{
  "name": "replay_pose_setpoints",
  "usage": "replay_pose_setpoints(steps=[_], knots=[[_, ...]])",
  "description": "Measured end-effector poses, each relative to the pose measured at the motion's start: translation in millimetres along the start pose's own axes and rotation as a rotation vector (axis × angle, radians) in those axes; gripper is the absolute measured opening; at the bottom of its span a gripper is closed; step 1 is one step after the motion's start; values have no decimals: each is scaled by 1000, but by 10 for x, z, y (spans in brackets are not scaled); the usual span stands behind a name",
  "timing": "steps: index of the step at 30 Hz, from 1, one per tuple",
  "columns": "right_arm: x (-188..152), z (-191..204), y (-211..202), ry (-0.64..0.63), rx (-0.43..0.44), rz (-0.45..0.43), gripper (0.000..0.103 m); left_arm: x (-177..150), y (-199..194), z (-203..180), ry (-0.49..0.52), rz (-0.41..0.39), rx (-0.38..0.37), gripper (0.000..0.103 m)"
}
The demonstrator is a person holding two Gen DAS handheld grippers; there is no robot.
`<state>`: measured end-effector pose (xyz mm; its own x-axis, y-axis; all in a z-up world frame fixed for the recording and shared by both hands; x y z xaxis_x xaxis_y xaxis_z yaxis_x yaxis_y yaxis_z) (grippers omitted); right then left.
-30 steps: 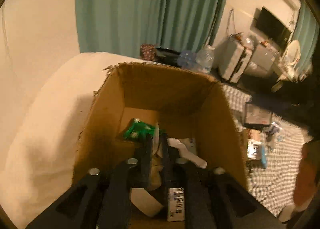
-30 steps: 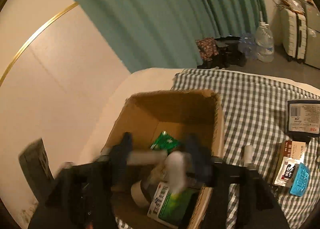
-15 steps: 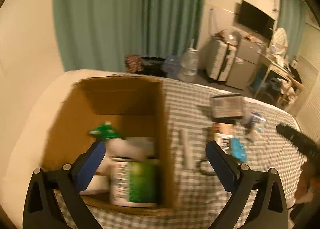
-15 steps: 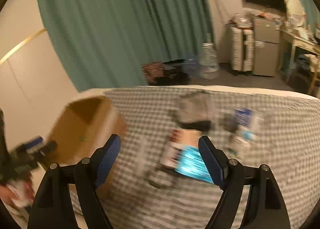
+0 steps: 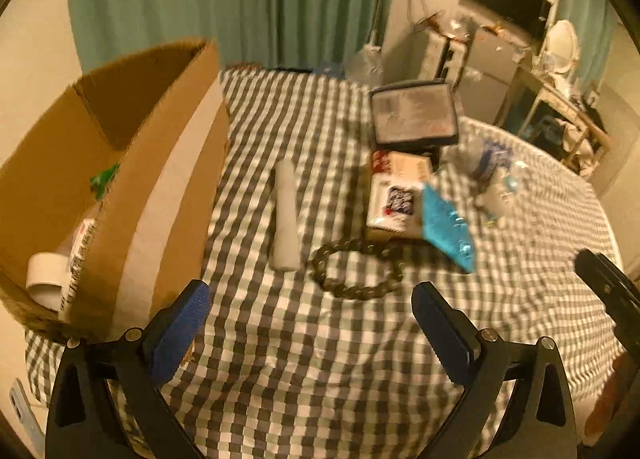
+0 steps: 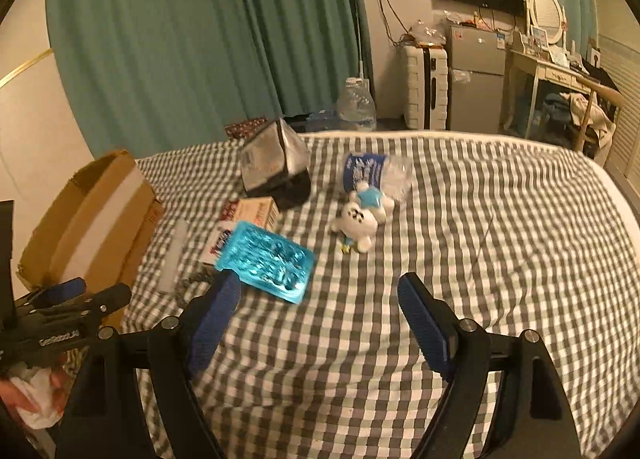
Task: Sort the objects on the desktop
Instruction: 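Move both tools back over the items on the bed, then grasp the white foam tube with the left tool while the right grasps the star plush toy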
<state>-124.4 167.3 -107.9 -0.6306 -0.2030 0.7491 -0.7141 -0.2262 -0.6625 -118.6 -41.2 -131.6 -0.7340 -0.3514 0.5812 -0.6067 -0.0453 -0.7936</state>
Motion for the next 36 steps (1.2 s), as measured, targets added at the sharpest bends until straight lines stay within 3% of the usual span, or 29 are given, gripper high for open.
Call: replay_pose_setpoints(steps=[4,7,9,11,15,18,22,25,28,31,36], knots=[[-92,-98,174,34,16,32,81,-40,167,-61,32,-58,138,103],[-115,-171,301,57,4,43,81,-62,244,-150,60,-92,191,103],[-134,-235,383,80,0,58,81,-102,278,-203,52,-98,192,103],[-152,-296,463,103,7,76,81,-150,291,-261,52,-95,147,103],[-182,-384,576,140,4,98,81,-233,371,-303,7,-11,57,103],[-163,-404,624,142,1,97,81,-180,512,-303,34,-36,107,103],[-88,-408,747,140,12,96,81,2,819,-101,-40,29,121,103],[11,-394,866,128,7,86,81,72,976,-139,-19,43,117,103],[94,-412,989,126,-7,78,81,124,1076,-213,37,11,160,103],[152,-457,1145,139,-7,84,81,226,1146,-159,9,5,146,103],[226,-548,1404,162,-29,97,81,312,1265,-43,-10,3,188,103]])
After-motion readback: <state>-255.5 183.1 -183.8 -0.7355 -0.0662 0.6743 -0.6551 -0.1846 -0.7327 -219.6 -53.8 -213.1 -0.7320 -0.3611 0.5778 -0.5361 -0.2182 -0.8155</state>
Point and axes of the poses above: each gripper's, at about its wrist camera, not at the fingertips, and y roughly the way its jaws point, z to its left, x to its top, the point moved 2 cm from there along y, roughly the way its jaws point, and after that the axes turned 13 degrees about -y, right-handed, at the moved point
